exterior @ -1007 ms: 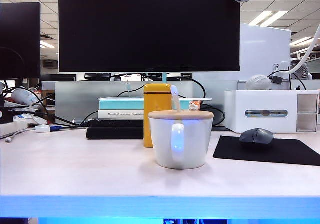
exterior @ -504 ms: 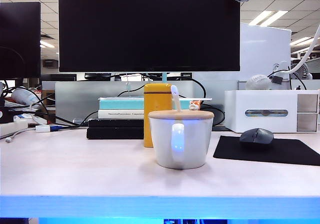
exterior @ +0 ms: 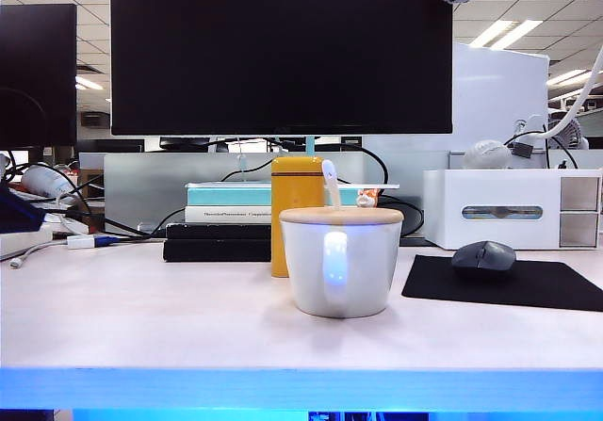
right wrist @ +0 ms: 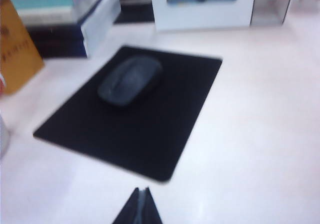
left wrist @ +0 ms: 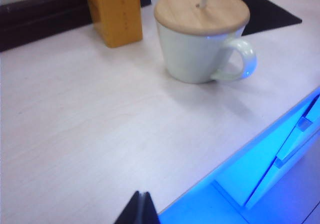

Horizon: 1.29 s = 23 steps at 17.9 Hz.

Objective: Place the black mouse on the black mouse pad.

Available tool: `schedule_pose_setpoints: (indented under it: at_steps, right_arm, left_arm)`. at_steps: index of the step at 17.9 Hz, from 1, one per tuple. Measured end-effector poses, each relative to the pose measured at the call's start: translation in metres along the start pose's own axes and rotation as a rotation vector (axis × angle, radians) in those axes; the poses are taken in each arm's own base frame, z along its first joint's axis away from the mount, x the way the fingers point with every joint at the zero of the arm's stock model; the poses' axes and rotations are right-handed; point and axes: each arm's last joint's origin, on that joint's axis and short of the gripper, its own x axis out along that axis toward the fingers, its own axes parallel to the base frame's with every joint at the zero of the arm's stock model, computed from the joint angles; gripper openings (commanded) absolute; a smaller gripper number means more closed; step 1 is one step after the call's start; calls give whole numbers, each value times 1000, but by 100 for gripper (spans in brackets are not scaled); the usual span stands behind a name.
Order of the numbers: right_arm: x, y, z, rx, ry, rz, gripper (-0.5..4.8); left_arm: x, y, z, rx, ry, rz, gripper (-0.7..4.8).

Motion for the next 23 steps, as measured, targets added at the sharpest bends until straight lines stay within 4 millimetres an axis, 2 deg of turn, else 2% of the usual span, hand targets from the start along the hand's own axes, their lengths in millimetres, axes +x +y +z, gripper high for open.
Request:
schedule_pose_setpoints:
  at_steps: [1,6,11,23]
  right_arm:
    - [2,0,-6,1,20,14,-1]
    - [3,1,-5,1,12,52,-1]
    - [3,1,-5,1,10,51,-1]
    - [3,1,-5,1,8,51,-1]
  left_arm:
    - [1,0,-2,-1,-3,-9,-5]
    - [3,-1,-11,-69,21,-32,-5]
    - [3,-1,-12,-168,28,-30,-1]
    - [0,0,-12,-183,14,-28,-1]
